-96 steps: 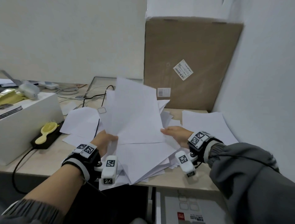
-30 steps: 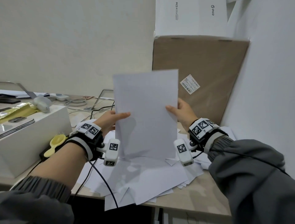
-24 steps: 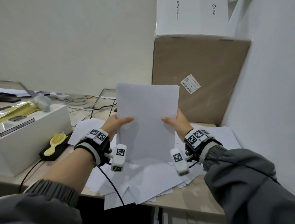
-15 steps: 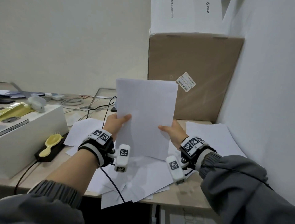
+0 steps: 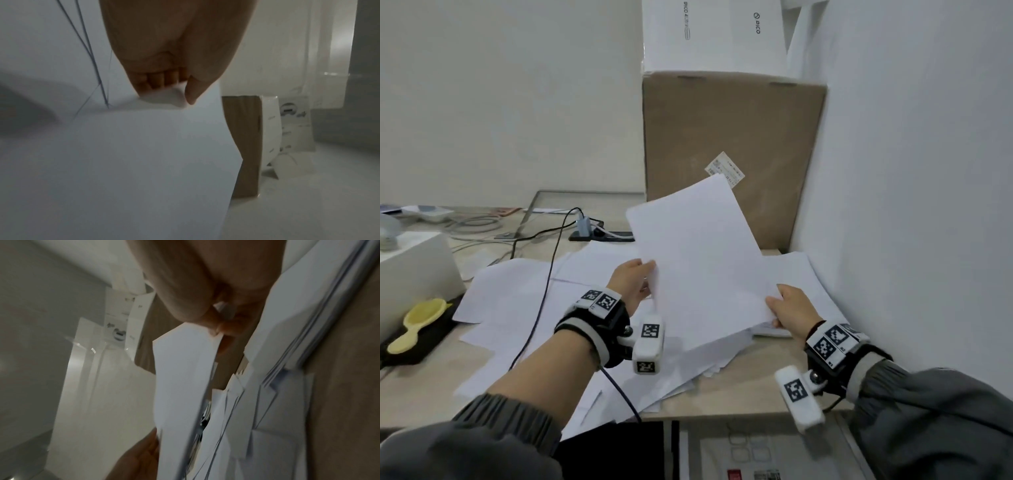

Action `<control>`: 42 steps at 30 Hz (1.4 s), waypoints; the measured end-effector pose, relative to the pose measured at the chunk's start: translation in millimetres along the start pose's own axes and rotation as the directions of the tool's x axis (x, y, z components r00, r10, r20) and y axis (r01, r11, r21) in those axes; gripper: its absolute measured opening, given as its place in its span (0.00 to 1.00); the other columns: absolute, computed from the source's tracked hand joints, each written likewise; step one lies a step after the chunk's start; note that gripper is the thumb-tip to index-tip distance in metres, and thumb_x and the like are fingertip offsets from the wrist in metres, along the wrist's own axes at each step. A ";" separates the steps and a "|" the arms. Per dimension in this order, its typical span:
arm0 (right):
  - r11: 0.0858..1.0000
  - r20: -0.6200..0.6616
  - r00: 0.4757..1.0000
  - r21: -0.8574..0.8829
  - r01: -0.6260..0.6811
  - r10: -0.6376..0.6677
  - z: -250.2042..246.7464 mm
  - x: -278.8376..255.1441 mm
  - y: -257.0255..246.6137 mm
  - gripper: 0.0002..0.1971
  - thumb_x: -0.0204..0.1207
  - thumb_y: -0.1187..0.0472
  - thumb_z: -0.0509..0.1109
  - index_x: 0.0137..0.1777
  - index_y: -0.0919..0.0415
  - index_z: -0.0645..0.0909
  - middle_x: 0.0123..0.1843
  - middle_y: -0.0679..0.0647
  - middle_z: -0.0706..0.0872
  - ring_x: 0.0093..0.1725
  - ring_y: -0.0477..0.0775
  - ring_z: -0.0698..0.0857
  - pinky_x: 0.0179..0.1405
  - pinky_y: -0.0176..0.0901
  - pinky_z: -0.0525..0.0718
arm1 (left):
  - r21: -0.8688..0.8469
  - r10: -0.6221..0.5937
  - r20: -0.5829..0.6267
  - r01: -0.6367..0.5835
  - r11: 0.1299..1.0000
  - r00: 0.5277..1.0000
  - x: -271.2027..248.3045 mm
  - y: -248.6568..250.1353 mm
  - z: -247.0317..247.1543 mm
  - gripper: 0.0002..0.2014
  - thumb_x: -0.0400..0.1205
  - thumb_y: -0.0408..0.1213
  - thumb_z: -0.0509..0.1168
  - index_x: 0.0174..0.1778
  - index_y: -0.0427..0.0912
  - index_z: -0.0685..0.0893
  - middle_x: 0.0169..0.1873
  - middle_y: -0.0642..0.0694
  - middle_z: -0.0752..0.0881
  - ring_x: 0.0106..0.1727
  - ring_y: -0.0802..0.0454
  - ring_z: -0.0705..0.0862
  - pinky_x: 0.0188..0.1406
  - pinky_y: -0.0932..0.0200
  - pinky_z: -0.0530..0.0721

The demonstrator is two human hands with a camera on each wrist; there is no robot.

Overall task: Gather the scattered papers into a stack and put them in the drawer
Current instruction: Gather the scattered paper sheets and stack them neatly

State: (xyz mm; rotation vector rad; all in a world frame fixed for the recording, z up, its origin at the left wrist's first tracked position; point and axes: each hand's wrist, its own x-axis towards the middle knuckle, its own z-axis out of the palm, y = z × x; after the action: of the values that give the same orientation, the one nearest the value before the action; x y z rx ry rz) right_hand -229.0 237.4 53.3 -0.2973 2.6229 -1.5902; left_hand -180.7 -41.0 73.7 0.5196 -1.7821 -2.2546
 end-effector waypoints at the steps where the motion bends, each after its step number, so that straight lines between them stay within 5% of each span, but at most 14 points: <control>1: 0.999 -0.069 0.997 -0.026 -0.046 0.044 -10.4 3.1 9.3 0.14 0.79 0.71 0.56 0.34 0.61 0.75 0.34 0.56 0.78 0.28 0.53 0.75 0.24 0.38 0.76 | 0.017 -0.034 -0.007 0.034 0.999 0.999 0.0 -6.5 5.3 0.04 0.85 0.32 0.62 0.53 0.39 0.80 0.42 0.44 0.85 0.40 0.50 0.84 0.38 0.61 0.81; 4: 0.969 -0.205 0.947 0.035 -0.244 0.246 -38.5 10.6 28.2 0.11 0.78 0.73 0.56 0.42 0.69 0.79 0.33 0.60 0.81 0.29 0.56 0.81 0.25 0.36 0.80 | 0.086 -0.110 -0.034 0.113 0.990 0.993 -0.3 -25.1 7.3 0.05 0.85 0.33 0.61 0.56 0.40 0.78 0.42 0.45 0.85 0.44 0.49 0.84 0.43 0.59 0.79; 6: 0.939 -0.197 0.922 -0.010 -0.343 0.334 -54.3 14.5 35.3 0.10 0.82 0.70 0.59 0.51 0.74 0.81 0.39 0.61 0.89 0.40 0.53 0.89 0.37 0.32 0.84 | 0.130 -0.139 -0.056 0.145 0.981 0.989 -3.5 -35.2 -0.4 0.05 0.85 0.33 0.61 0.56 0.40 0.78 0.41 0.45 0.85 0.41 0.51 0.83 0.40 0.61 0.77; 8: 0.870 -0.217 0.923 -0.320 -0.375 0.318 -63.6 17.0 40.0 0.15 0.84 0.62 0.60 0.63 0.69 0.80 0.62 0.60 0.86 0.64 0.53 0.84 0.59 0.35 0.78 | 0.166 -0.142 -0.096 0.156 0.974 0.985 -7.8 -43.2 -12.6 0.05 0.85 0.32 0.61 0.55 0.39 0.79 0.40 0.44 0.85 0.39 0.51 0.83 0.37 0.62 0.76; 10: 0.731 -0.202 0.947 -0.603 -0.320 0.248 -63.6 20.0 42.8 0.18 0.84 0.60 0.60 0.71 0.65 0.76 0.73 0.59 0.78 0.73 0.56 0.76 0.70 0.39 0.72 | 0.202 -0.123 -0.141 0.150 0.968 0.982 -14.5 -47.9 -26.2 0.06 0.86 0.31 0.60 0.56 0.38 0.79 0.39 0.43 0.85 0.38 0.52 0.83 0.37 0.62 0.76; 14: 0.822 -0.344 0.879 -0.353 -0.448 0.331 -46.6 30.3 46.6 0.23 0.79 0.62 0.65 0.73 0.67 0.68 0.73 0.64 0.75 0.73 0.64 0.74 0.70 0.50 0.73 | 0.326 -0.072 -0.235 0.148 0.934 0.969 -22.0 -47.3 -56.8 0.10 0.85 0.29 0.58 0.60 0.37 0.80 0.49 0.39 0.85 0.41 0.51 0.82 0.36 0.64 0.78; 16: 0.767 -0.387 0.873 -0.448 -0.459 0.297 -38.4 33.2 38.0 0.27 0.76 0.59 0.66 0.72 0.66 0.64 0.72 0.66 0.73 0.71 0.67 0.74 0.69 0.53 0.72 | 0.420 -0.027 -0.281 0.148 0.895 0.959 -18.7 -46.9 -74.2 0.12 0.84 0.28 0.59 0.62 0.33 0.81 0.54 0.35 0.85 0.46 0.46 0.83 0.41 0.61 0.84; 18: 0.776 -0.289 0.922 -0.506 -0.376 0.258 -26.6 39.7 29.1 0.29 0.76 0.58 0.66 0.76 0.63 0.64 0.73 0.64 0.73 0.71 0.66 0.74 0.68 0.50 0.73 | 0.517 0.011 -0.328 0.170 0.839 0.944 -13.9 -46.8 -89.7 0.16 0.81 0.26 0.62 0.65 0.30 0.81 0.62 0.31 0.83 0.59 0.38 0.83 0.62 0.52 0.81; 21: 0.846 0.005 0.976 -0.499 -0.186 0.218 7.0 39.0 8.3 0.32 0.76 0.58 0.68 0.79 0.60 0.63 0.76 0.61 0.71 0.74 0.63 0.72 0.70 0.47 0.72 | 0.629 -0.011 -0.340 0.236 0.741 0.940 -10.4 -45.2 -101.8 0.22 0.81 0.30 0.64 0.72 0.31 0.76 0.71 0.33 0.77 0.72 0.37 0.75 0.71 0.52 0.72; 25: 0.804 0.307 0.930 -0.594 0.019 0.205 58.4 36.4 -12.3 0.38 0.76 0.51 0.70 0.82 0.59 0.56 0.82 0.59 0.63 0.81 0.62 0.63 0.78 0.49 0.64 | 0.758 -0.094 -0.386 0.374 0.535 0.918 -7.9 -50.7 -112.3 0.34 0.80 0.47 0.66 0.81 0.42 0.64 0.79 0.38 0.67 0.78 0.38 0.67 0.77 0.50 0.65; 28: 0.691 0.392 0.875 -0.716 0.097 0.283 84.9 38.6 -15.2 0.43 0.75 0.42 0.69 0.83 0.60 0.54 0.83 0.59 0.61 0.81 0.63 0.61 0.79 0.54 0.62 | 0.810 -0.131 -0.441 0.456 0.368 0.888 -3.4 -57.4 -125.6 0.50 0.63 0.63 0.61 0.82 0.46 0.60 0.80 0.38 0.63 0.81 0.37 0.61 0.80 0.45 0.58; 31: 0.556 0.400 0.860 -0.813 0.173 0.317 98.3 42.3 -8.4 0.45 0.75 0.37 0.65 0.83 0.60 0.49 0.83 0.60 0.56 0.82 0.65 0.57 0.79 0.59 0.60 | 0.800 -0.138 -0.378 0.399 0.449 0.915 -5.5 -54.1 -124.2 0.53 0.57 0.58 0.60 0.82 0.43 0.60 0.79 0.37 0.66 0.79 0.37 0.65 0.79 0.47 0.63; 36: 0.558 0.429 0.843 -0.807 0.195 0.326 95.3 40.6 -6.4 0.47 0.78 0.37 0.61 0.84 0.59 0.38 0.86 0.59 0.41 0.84 0.65 0.45 0.81 0.58 0.51 | 0.692 -0.141 -0.276 0.298 0.657 0.951 5.5 -50.6 -101.0 0.38 0.81 0.38 0.67 0.83 0.36 0.55 0.78 0.35 0.68 0.75 0.38 0.71 0.72 0.51 0.71; 42: 0.572 0.437 0.848 -0.794 0.206 0.301 94.7 42.5 -5.2 0.48 0.76 0.37 0.63 0.84 0.60 0.41 0.86 0.59 0.46 0.84 0.65 0.49 0.81 0.57 0.54 | 0.768 -0.059 -0.312 0.288 0.572 0.948 29.1 -36.1 -81.7 0.33 0.79 0.36 0.69 0.80 0.38 0.66 0.77 0.39 0.70 0.75 0.40 0.72 0.72 0.53 0.73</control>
State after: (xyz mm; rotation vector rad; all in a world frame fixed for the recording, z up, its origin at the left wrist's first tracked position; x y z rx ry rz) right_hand -255.7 144.2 15.8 -0.5853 2.6146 -0.0411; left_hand -172.5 -116.3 18.2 1.1258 -2.6319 -1.2046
